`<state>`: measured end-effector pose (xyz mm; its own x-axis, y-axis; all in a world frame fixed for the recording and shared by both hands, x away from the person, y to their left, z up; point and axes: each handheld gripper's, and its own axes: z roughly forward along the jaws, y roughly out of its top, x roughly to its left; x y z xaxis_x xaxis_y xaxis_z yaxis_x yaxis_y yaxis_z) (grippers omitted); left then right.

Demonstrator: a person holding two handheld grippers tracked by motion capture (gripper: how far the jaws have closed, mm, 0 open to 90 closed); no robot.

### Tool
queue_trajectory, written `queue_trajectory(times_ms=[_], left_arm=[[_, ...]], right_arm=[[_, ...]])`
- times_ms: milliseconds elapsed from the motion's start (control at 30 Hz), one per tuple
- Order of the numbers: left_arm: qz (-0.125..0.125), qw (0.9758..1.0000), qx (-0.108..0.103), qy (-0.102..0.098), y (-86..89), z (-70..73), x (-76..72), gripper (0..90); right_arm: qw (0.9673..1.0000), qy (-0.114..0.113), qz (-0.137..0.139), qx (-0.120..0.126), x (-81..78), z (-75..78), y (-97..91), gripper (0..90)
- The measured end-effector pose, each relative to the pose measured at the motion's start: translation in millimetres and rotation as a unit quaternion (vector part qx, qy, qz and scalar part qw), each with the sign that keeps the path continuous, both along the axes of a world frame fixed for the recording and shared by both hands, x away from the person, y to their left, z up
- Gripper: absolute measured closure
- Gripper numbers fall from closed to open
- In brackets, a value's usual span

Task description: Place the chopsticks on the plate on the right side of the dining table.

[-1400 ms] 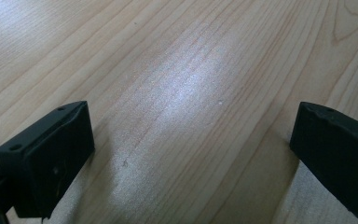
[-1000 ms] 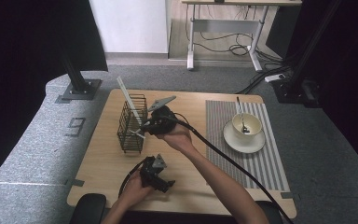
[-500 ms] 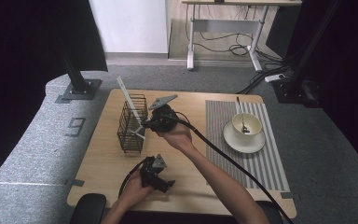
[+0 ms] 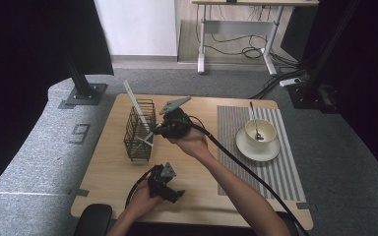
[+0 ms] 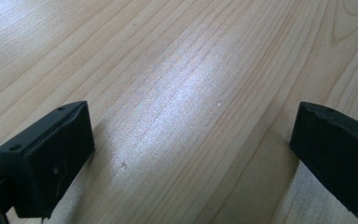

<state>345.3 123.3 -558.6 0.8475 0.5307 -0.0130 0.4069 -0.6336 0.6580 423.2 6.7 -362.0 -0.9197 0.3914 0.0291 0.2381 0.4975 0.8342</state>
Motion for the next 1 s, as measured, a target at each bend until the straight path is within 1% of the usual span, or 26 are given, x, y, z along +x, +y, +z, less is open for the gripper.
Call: queue_trajectory(times_ms=[167,433,600,633,733,767,900,933,967,1000], left_arm=[[0.000,1.0000,0.000,0.000,0.0,0.1,0.0,0.0],[-0.001,1.0000,0.001,0.000,0.1,0.1,0.1,0.0],[0.000,1.0000,0.002,-0.001,-0.2,0.2,0.1,0.0],[0.000,1.0000,0.002,-0.001,-0.2,0.2,0.1,0.0],[0.000,1.0000,0.001,-0.001,-0.3,0.1,0.0,0.0],[0.001,1.0000,0.001,-0.001,-0.3,0.1,0.0,0.0],[0.002,1.0000,0.000,0.000,-0.5,0.0,-0.1,0.0],[0.002,1.0000,0.000,0.000,-0.5,0.0,-0.2,0.0],[0.002,1.0000,0.000,0.000,-0.5,0.0,-0.2,0.0],[0.002,1.0000,0.000,0.000,-0.5,0.0,-0.1,0.0]], right_arm=[[1.0000,0.002,0.000,0.002,-1.3,4.8,-5.1,81.2],[0.9997,0.010,-0.007,0.019,-2.9,15.6,-19.5,81.2],[0.9995,0.008,-0.014,0.029,-4.7,24.6,-32.8,81.2],[0.9995,0.008,-0.014,0.029,-4.7,24.6,-32.8,81.2],[0.9991,0.008,-0.018,0.039,-5.9,31.3,-42.3,81.2],[0.9991,0.008,-0.018,0.039,-5.9,31.3,-42.3,81.2],[0.9987,0.004,-0.023,0.045,-8.2,39.3,-51.3,81.2],[0.9984,0.003,-0.024,0.050,-9.8,44.6,-56.6,81.3],[0.9984,0.003,-0.024,0.050,-9.8,44.6,-56.6,81.3],[0.9980,0.000,-0.027,0.056,-11.8,50.6,-62.3,81.3]])
